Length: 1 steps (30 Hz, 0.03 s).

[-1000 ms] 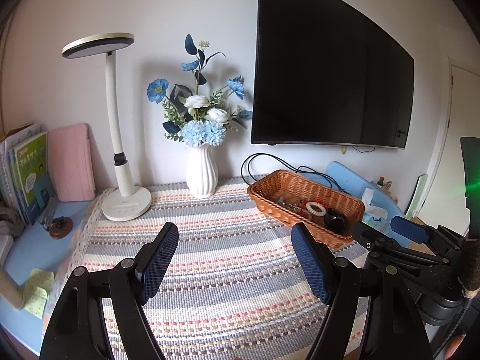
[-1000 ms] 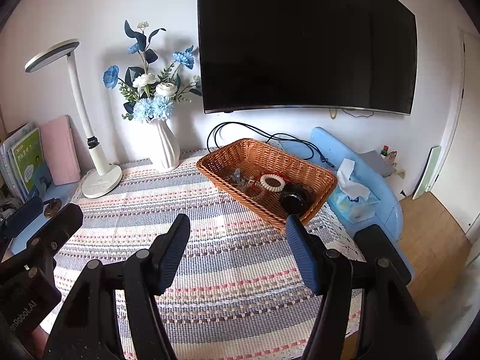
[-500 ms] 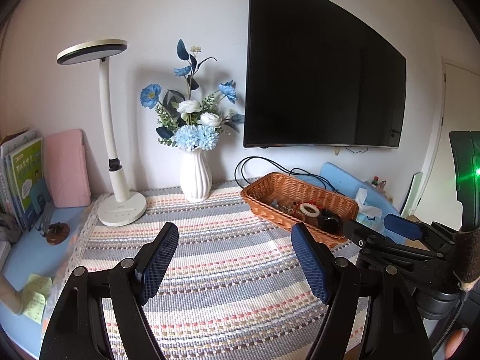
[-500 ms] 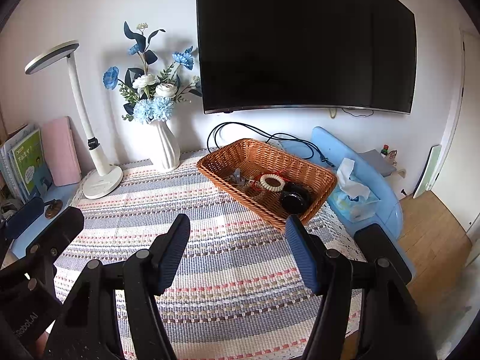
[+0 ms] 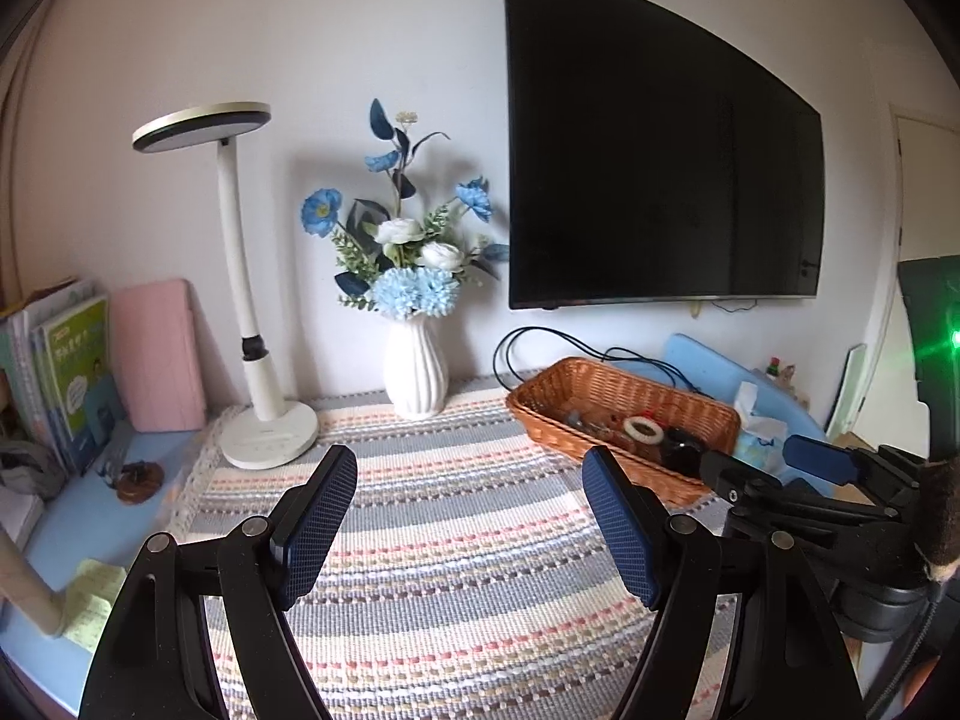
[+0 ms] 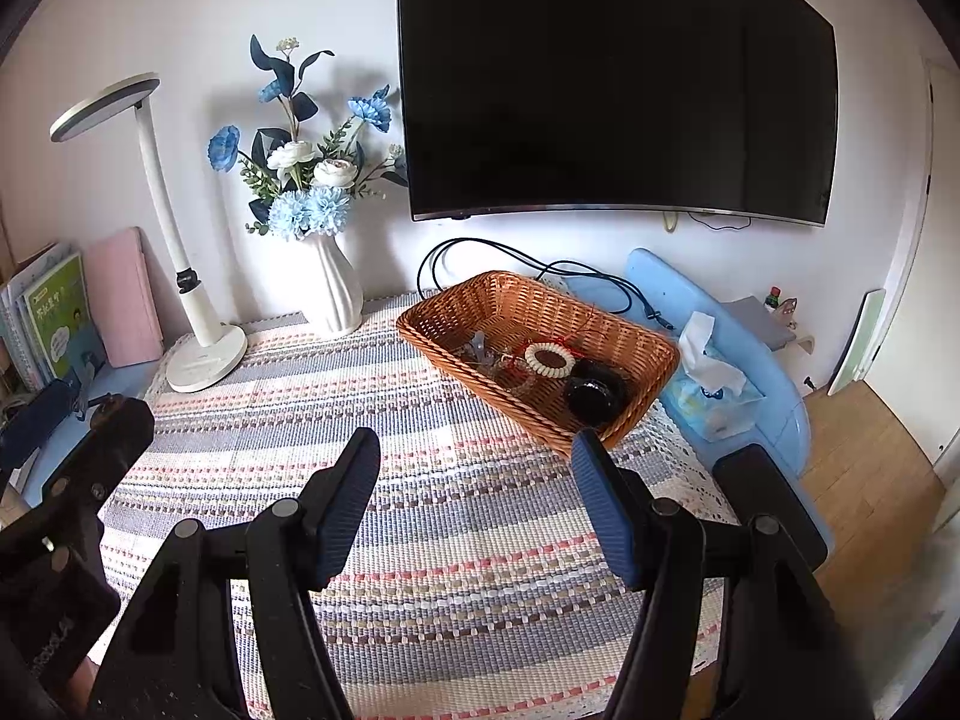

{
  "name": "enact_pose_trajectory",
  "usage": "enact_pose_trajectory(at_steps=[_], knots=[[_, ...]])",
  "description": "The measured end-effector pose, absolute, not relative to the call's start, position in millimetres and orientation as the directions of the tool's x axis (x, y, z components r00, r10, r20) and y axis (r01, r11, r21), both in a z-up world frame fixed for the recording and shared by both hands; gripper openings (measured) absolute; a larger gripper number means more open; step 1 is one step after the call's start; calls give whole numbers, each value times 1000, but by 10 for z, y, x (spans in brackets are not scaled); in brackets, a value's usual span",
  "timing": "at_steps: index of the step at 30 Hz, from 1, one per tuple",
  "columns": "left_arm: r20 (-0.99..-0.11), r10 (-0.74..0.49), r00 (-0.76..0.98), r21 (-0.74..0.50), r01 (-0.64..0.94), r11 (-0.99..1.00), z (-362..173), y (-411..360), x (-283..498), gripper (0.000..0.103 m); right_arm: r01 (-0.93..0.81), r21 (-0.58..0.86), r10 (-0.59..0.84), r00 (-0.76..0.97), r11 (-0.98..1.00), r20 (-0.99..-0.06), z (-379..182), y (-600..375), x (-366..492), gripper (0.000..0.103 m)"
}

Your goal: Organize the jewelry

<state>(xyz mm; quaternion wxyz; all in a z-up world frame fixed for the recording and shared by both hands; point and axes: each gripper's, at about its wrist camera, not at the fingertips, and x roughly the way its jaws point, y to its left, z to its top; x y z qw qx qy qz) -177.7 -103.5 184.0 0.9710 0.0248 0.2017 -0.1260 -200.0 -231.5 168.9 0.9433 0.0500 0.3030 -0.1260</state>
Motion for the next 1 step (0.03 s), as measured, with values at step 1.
enact_pose_trajectory(at_steps=[1], knots=[[-405, -242, 881, -7, 262, 965, 1838, -1040, -1769, 79, 268, 18, -207, 785, 963, -584, 1689, -2315, -2000, 68]])
